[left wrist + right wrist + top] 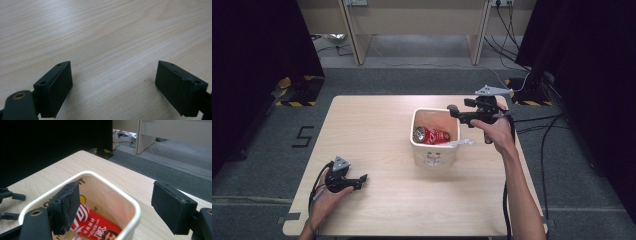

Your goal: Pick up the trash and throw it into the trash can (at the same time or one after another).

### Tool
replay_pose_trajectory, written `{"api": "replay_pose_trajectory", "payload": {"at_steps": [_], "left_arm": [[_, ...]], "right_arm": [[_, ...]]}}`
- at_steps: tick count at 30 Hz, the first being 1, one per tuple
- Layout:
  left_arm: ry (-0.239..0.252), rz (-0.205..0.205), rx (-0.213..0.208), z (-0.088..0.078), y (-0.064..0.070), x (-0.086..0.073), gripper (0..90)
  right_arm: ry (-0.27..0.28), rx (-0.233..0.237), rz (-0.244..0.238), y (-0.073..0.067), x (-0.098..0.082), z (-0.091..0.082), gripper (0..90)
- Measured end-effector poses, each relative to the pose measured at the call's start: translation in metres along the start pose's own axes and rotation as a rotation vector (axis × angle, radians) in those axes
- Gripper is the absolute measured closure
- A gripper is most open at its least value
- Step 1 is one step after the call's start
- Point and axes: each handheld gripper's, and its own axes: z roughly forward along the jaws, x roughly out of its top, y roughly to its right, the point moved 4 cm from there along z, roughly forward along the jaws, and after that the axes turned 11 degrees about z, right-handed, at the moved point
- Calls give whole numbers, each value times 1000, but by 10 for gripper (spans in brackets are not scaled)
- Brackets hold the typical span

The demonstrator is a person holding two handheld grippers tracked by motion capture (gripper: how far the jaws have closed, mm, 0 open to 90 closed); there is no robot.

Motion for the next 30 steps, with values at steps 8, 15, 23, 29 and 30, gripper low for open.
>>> {"api": "replay_pose_trajectory", "payload": {"at_steps": [8, 15, 23, 29, 30], "left_arm": [[1, 0, 0, 0, 0, 0, 134], [0, 0, 0, 0, 0, 0, 134], [1, 0, 1, 0, 0, 0, 134], [1, -2, 0, 0, 0, 0, 134], [1, -2, 0, 0, 0, 0, 134]], "right_arm": [[2, -53, -9, 6, 0, -10, 239], [10, -77, -7, 9, -3, -15, 246], [20, -108, 5, 17, -10, -22, 242], [33, -147, 6, 17, -12, -33, 216], [36, -154, 5, 17, -13, -35, 215]]}}
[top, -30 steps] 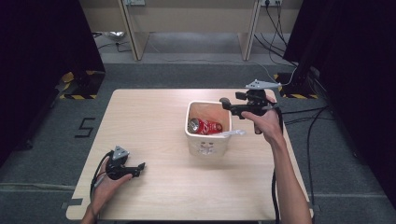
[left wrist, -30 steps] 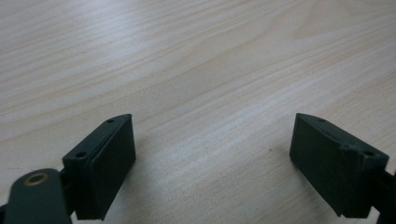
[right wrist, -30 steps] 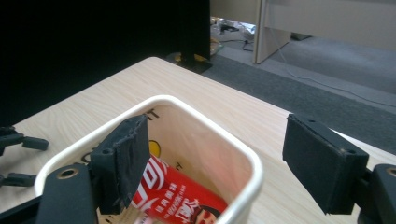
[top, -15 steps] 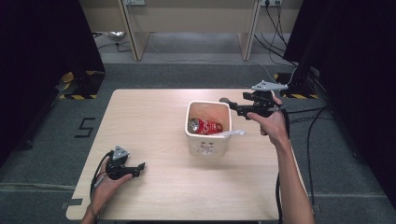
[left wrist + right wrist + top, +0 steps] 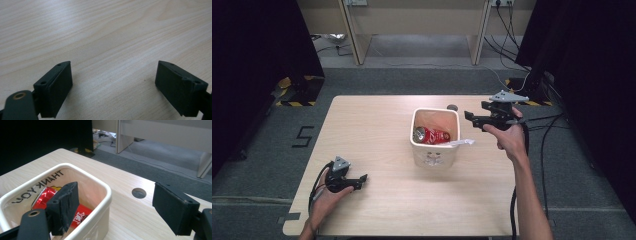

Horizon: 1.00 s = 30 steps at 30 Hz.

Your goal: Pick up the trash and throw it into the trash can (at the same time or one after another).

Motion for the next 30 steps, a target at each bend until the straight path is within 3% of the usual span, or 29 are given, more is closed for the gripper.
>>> {"api": "replay_pose_trajectory", "payload": {"at_steps": [4, 14, 30], "left_arm": [[0, 0, 0, 0, 0, 0, 134], [0, 0, 0, 0, 0, 0, 134], [0, 0, 0, 0, 0, 0, 134]], "right_arm": [[-4, -47, -9, 2, -4, -6, 215], [-3, -89, 12, 13, -18, -18, 218], [6, -117, -2, 10, -39, -33, 218]]}}
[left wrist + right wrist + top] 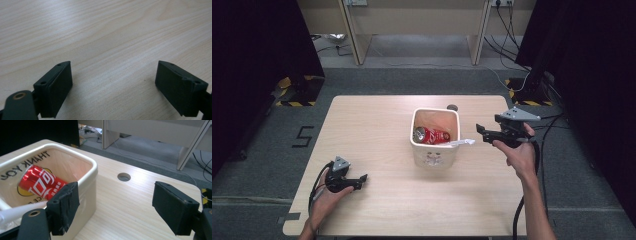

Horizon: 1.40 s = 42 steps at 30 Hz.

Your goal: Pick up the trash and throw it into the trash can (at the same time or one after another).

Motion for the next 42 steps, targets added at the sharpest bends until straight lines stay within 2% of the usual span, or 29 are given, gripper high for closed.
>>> {"api": "replay_pose_trajectory", "payload": {"at_steps": [13, 16, 24, 28, 35, 42], "left_arm": [[0, 0, 0, 0, 0, 0, 134], [0, 0, 0, 0, 0, 0, 134], [0, 0, 0, 0, 0, 0, 134], [0, 0, 0, 0, 0, 0, 134], [0, 0, 0, 0, 0, 0, 134], [0, 0, 0, 0, 0, 0, 134]], "right_arm": [[-21, -34, -7, 4, -24, -4, 221], [-26, -71, -32, 6, -27, -8, 221], [-27, -60, -26, 4, -36, -13, 221], [-24, -86, -42, 5, -39, -16, 222], [-20, -70, -39, -3, -47, -19, 222], [-16, -84, -35, -8, -58, -15, 223]]}}
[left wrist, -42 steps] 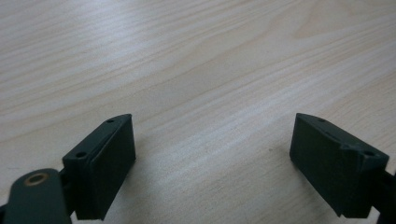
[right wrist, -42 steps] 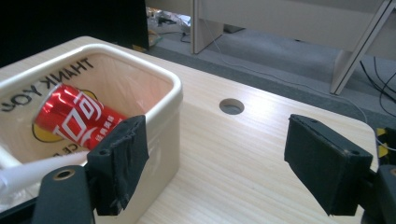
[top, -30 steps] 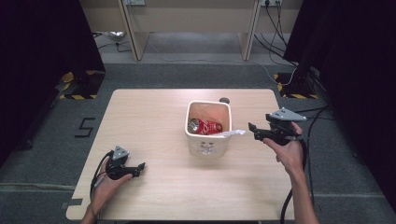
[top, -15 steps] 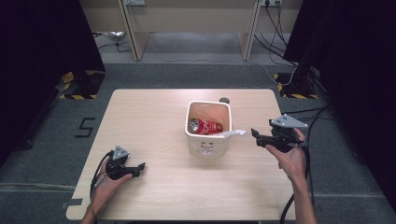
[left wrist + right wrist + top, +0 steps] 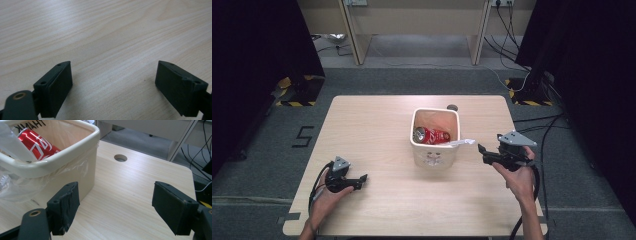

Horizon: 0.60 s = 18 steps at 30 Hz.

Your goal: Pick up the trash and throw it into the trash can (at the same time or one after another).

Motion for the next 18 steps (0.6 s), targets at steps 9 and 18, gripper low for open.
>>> {"api": "replay_pose_trajectory", "payload": {"at_steps": [9, 18], "left_arm": [[0, 0, 0, 0, 0, 0, 134], [0, 0, 0, 0, 0, 0, 134]], "right_arm": [[-34, 39, 8, -5, -13, 7, 223], [-57, 45, 24, 0, -27, 5, 220]]}}
